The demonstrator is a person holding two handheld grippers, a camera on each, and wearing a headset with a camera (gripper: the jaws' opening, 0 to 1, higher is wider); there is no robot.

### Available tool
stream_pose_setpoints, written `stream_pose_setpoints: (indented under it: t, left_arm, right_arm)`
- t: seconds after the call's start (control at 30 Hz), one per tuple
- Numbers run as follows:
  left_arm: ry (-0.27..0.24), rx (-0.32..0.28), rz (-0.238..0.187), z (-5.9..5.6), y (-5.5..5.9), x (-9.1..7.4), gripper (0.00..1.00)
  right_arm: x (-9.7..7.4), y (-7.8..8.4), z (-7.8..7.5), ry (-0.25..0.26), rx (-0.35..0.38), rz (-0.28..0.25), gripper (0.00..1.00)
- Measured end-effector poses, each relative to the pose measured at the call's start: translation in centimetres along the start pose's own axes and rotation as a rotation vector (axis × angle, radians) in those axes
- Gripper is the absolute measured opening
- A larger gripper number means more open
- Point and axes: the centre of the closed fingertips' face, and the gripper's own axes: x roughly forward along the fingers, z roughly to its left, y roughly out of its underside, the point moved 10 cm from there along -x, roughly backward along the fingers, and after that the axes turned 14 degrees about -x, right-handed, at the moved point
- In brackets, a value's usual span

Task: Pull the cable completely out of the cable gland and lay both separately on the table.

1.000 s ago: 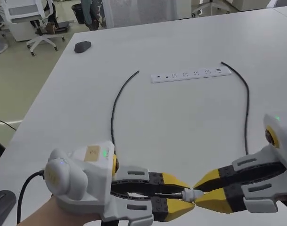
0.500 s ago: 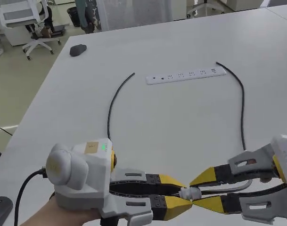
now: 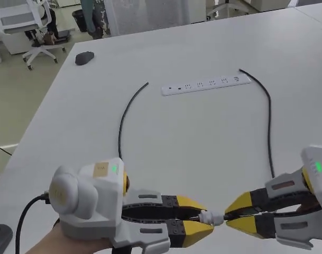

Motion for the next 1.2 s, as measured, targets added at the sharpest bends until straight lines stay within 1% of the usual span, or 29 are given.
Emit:
stream_pose_setpoints:
  t: [0.03, 0.17, 0.23, 0.27, 0.37, 0.47, 0.5, 0.53, 0.6, 0.63, 0.67, 0.73, 0.77, 0.83, 0.9, 0.97, 1.03, 1.07, 1.1, 1.13, 1.17, 1.2]
  left_arm:
    - [-0.001, 0.000, 0.002, 0.0, 0.1, 0.0, 0.15]
    - [-0.014, 0.008, 0.001, 0.1, 0.1, 0.1, 0.15]
    - [-0.016, 0.008, 0.001, 0.1, 0.1, 0.1, 0.15]
    - [-0.023, 0.013, 0.001, 0.2, 0.2, 0.1, 0.15]
    - [-0.033, 0.013, 0.002, 0.4, 0.2, 0.0, 0.15]
    - [-0.048, 0.001, -0.009, 0.6, 0.3, -0.2, 0.15]
    - [-0.051, -0.009, -0.012, 0.8, 0.3, -0.4, 0.15]
    - [-0.055, -0.019, -0.016, 0.8, 0.4, -0.5, 0.15]
    - [-0.062, -0.018, -0.023, 1.0, 0.4, -0.8, 0.15]
    - [-0.064, -0.020, -0.026, 1.0, 0.5, -0.9, 0.15]
    - [-0.068, -0.020, -0.029, 1.0, 0.5, -1.0, 0.15]
    - [-0.074, -0.019, -0.029, 1.1, 0.5, -1.2, 0.15]
    - [-0.080, -0.015, -0.027, 1.2, 0.5, -1.4, 0.15]
    - [-0.085, -0.018, -0.028, 1.4, 0.6, -1.7, 0.15]
    - [-0.089, -0.023, -0.035, 1.5, 0.6, -1.9, 0.15]
    - [-0.100, -0.027, -0.038, 1.7, 0.8, -2.1, 0.15]
    - [-0.103, -0.029, -0.040, 1.7, 0.8, -2.2, 0.15]
    - [-0.104, -0.028, -0.038, 1.7, 0.9, -2.2, 0.15]
    - [-0.106, -0.027, -0.036, 1.7, 0.9, -2.3, 0.15]
    - [-0.109, -0.028, -0.039, 1.8, 0.9, -2.4, 0.15]
    - [-0.115, -0.038, -0.039, 1.9, 0.9, -2.6, 0.15]
    - [-0.126, -0.044, -0.043, 2.1, 0.9, -2.8, 0.15]
  right_arm:
    - [0.1, 0.1, 0.0, -0.006, 0.020, 0.001, 0.00]
    - [0.2, 0.2, 0.1, 0.007, 0.042, 0.001, 0.00]
    - [0.2, 0.3, 0.2, 0.011, 0.062, 0.013, 0.00]
    - [0.1, 0.5, 0.2, 0.023, 0.057, 0.024, 0.00]
    - [-0.1, 1.3, 0.1, 0.037, 0.091, 0.051, 0.00]
    - [-0.5, 2.2, 0.1, 0.067, 0.131, 0.097, 0.00]
    - [-0.7, 2.6, 0.0, 0.087, 0.167, 0.115, 0.00]
    - [-0.8, 2.8, -0.1, 0.096, 0.171, 0.120, 0.00]
    - [-1.1, 3.5, -0.2, 0.118, 0.188, 0.150, 0.00]
    - [-1.4, 4.0, -0.2, 0.135, 0.200, 0.174, 0.00]
    - [-1.7, 4.5, -0.2, 0.150, 0.213, 0.210, 0.00]
    - [-2.2, 5.3, -0.3, 0.174, 0.206, 0.253, 0.00]
    - [-2.6, 5.8, -0.2, 0.189, 0.227, 0.280, 0.00]
    - [-3.1, 6.7, -0.3, 0.207, 0.237, 0.301, 0.00]
    - [-3.6, 7.2, -0.3, 0.224, 0.260, 0.304, 0.00]
    - [-4.3, 8.1, -0.5, 0.260, 0.294, 0.303, 0.00]
    - [-4.6, 8.7, -0.6, 0.269, 0.298, 0.332, 0.00]
    - [-5.0, 9.2, -0.6, 0.294, 0.297, 0.369, 0.00]
    - [-5.2, 9.4, -0.6, 0.302, 0.300, 0.387, 0.00]
    - [-5.4, 9.9, -0.7, 0.317, 0.329, 0.411, 0.00]
    - [-5.7, 10.2, -0.7, 0.345, 0.379, 0.424, 0.00]
    - [-6.1, 10.7, -1.0, 0.362, 0.429, 0.437, 0.00]
